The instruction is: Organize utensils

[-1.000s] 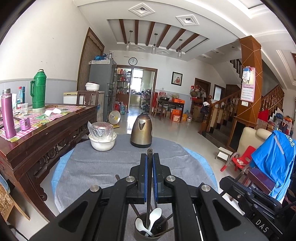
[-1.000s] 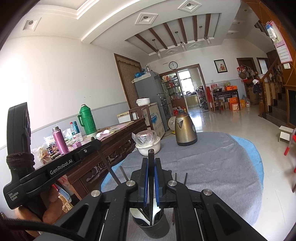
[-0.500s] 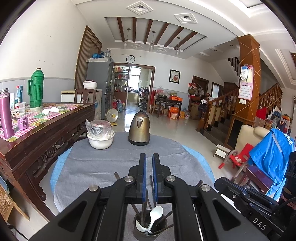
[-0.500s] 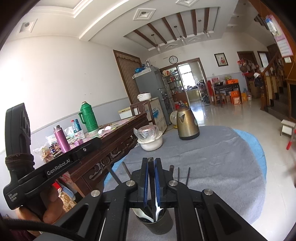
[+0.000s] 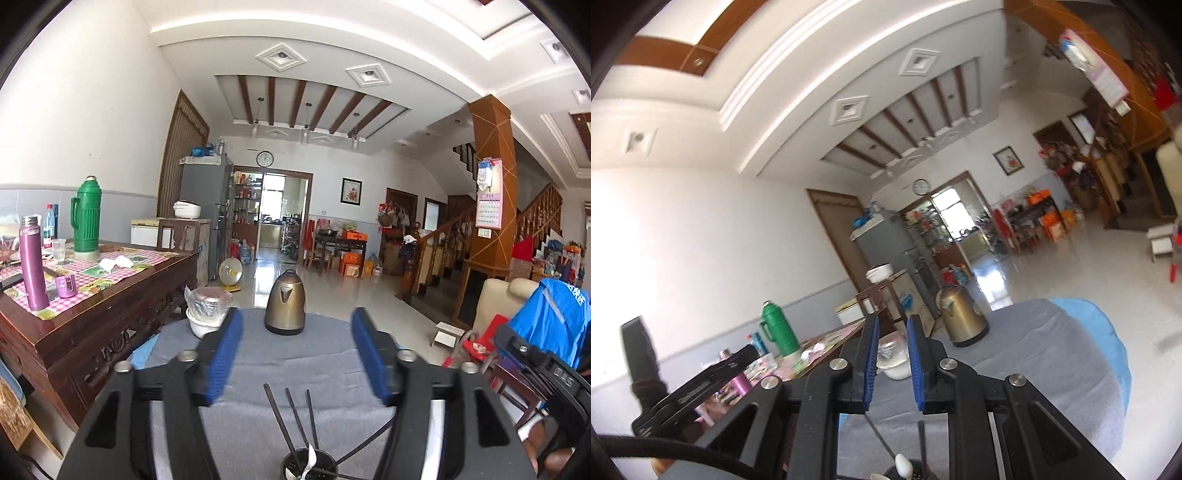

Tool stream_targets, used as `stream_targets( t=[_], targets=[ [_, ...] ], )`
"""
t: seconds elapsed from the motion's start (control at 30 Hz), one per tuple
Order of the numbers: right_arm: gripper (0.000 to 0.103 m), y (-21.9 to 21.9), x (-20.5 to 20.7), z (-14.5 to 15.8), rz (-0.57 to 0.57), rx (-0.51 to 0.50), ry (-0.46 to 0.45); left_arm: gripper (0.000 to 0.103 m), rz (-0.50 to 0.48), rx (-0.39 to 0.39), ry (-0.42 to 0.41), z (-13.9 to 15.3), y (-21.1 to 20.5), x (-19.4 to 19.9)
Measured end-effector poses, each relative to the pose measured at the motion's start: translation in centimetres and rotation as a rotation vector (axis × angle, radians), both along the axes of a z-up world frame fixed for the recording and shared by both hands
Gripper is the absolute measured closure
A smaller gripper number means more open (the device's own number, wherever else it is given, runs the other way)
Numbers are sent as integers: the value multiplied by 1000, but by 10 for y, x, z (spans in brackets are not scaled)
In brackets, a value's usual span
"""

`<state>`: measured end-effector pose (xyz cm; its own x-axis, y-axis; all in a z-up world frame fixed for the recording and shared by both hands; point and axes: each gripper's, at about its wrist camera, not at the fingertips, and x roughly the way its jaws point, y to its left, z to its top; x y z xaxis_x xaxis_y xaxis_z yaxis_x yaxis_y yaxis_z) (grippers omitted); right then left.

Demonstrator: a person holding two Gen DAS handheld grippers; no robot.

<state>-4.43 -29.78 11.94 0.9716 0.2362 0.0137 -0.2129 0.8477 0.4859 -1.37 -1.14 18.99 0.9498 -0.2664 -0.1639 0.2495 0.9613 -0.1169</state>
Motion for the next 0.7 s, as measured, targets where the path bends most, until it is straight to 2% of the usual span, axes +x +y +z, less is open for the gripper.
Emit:
stream_targets(
  t=[0.13, 0.33, 0.47, 0.53, 0.6, 0.63, 0.7],
  targets=[
    [85, -10, 10, -7, 0, 53, 58, 33, -11, 29, -2, 0, -7, -3],
    [85, -40, 2, -5, -98, 14, 86, 33, 0, 71, 21, -9, -10, 0],
    [84, -76, -10, -13, -145, 34, 137, 33, 17, 92, 58, -21, -5, -1],
    [71, -93, -15, -25, -156, 35, 201, 33, 17, 93, 97, -29, -1, -1],
    [65, -107, -16, -43, -132, 46, 281, 33, 9, 106, 133, -39, 2, -6],
    [65, -115, -16, -55, -100, 57, 332, 33, 8, 116, 140, -44, 3, -9],
    [65, -122, -10, -84, -2, 32, 492, 33, 13, 155, 155, -57, 5, -19]
  ],
)
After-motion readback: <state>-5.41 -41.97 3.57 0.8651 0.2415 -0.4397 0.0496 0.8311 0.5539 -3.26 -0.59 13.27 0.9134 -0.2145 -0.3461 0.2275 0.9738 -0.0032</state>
